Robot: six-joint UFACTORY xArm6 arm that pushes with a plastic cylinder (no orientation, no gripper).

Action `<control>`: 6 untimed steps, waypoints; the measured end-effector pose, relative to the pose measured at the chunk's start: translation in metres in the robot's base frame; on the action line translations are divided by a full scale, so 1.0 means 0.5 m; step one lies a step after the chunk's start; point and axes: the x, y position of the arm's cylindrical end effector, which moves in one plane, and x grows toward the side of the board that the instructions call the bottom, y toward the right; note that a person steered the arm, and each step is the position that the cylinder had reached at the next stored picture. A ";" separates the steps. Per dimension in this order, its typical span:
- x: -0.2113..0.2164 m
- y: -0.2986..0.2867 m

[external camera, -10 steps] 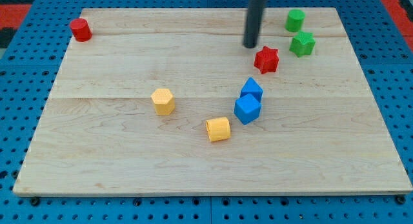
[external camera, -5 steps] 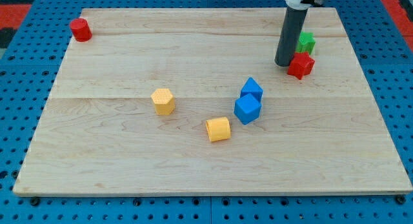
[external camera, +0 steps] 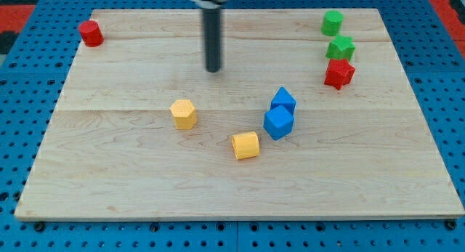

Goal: Push the red star below the green star

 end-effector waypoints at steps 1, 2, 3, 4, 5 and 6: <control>0.000 -0.241; 0.000 -0.385; 0.000 -0.421; 0.000 -0.441; -0.028 -0.442; -0.102 -0.442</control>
